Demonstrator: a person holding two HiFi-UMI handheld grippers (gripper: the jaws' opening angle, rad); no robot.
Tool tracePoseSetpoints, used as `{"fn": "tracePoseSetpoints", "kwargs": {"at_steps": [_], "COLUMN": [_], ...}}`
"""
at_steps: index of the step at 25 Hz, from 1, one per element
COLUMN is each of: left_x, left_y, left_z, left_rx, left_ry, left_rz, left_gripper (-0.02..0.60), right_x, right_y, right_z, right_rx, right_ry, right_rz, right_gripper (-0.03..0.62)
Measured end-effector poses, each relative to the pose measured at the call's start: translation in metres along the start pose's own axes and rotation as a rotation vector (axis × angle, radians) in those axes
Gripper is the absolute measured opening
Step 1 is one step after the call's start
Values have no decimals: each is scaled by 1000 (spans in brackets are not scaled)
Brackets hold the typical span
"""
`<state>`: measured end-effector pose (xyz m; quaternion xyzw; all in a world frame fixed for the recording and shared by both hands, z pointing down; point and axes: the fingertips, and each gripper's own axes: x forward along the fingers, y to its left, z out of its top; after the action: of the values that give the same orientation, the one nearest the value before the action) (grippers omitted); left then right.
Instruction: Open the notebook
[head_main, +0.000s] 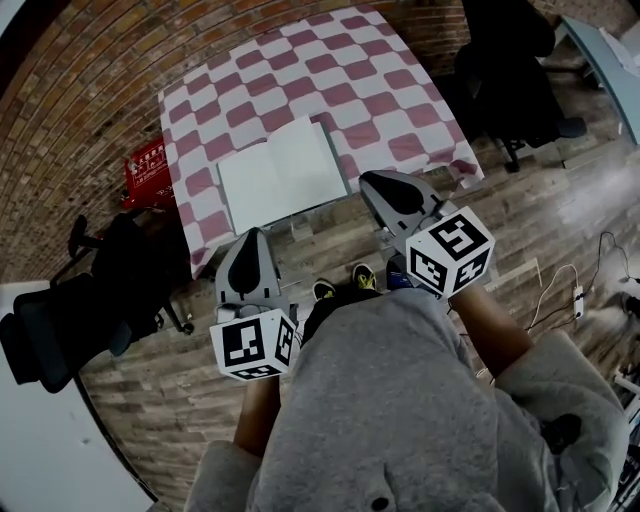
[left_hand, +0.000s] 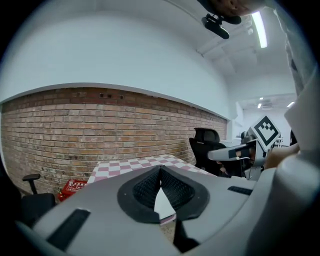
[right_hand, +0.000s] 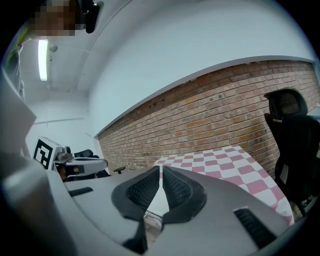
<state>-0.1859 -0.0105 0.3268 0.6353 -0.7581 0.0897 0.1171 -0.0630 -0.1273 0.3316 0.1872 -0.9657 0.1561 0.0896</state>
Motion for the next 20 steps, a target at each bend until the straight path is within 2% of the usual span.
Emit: {"fn": "tracePoseSetpoints", "kwargs": {"at_steps": [8, 20], "left_x": [4, 8], "left_y": [17, 36], "left_z": [5, -1], "left_rx": [23, 15], "left_ry": [17, 17], "left_rz": [-55, -41], "left_gripper": [11, 11], "right_x": [14, 30], "right_y": [20, 28], "right_z": [3, 1], "right_rx": [-37, -32], "right_ry": [30, 41], "right_rz": [-52, -54], "right_gripper": [36, 35]}}
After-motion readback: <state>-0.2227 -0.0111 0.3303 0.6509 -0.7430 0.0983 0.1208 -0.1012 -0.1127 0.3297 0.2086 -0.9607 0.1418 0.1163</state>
